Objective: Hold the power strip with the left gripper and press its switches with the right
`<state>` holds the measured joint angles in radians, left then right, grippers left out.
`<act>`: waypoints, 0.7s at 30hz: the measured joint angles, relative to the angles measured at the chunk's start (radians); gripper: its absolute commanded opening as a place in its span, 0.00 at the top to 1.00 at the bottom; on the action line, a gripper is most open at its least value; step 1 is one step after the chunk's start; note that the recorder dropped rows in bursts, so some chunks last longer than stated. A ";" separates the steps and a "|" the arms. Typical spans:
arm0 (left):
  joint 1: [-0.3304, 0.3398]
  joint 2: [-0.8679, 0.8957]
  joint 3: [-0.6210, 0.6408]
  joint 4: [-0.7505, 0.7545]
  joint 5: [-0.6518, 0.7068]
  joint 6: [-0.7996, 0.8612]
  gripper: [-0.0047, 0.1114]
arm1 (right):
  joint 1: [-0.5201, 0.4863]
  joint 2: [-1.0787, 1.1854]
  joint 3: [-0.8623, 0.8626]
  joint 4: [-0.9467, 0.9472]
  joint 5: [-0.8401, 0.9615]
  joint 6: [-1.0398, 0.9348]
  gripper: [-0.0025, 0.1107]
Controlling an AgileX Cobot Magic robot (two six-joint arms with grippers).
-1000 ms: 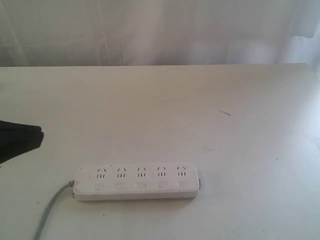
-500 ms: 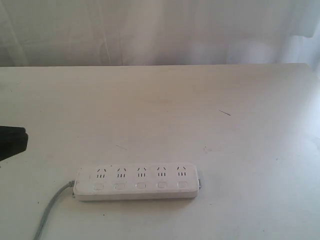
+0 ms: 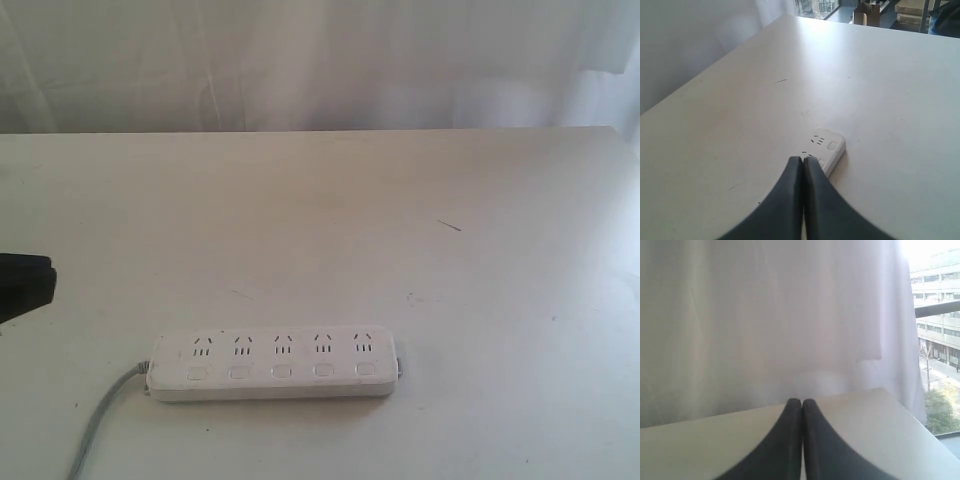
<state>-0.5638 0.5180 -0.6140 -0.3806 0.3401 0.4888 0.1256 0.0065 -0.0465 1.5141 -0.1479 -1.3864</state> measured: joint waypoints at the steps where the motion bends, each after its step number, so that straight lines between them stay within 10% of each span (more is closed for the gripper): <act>1: 0.000 0.000 0.000 -0.002 0.000 0.000 0.96 | -0.016 0.000 0.003 -0.012 0.033 0.000 0.98; 8: 0.000 -0.002 0.031 0.013 -0.025 0.002 0.96 | -0.044 0.000 0.041 -0.168 0.246 0.000 0.98; 21: 0.000 -0.002 0.352 0.034 -0.474 -0.108 0.96 | -0.044 0.000 0.041 -0.192 -0.037 0.004 0.98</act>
<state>-0.5638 0.5156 -0.2617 -0.3465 -0.1335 0.3805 0.0813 0.0065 -0.0052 1.3223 -0.1851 -1.3828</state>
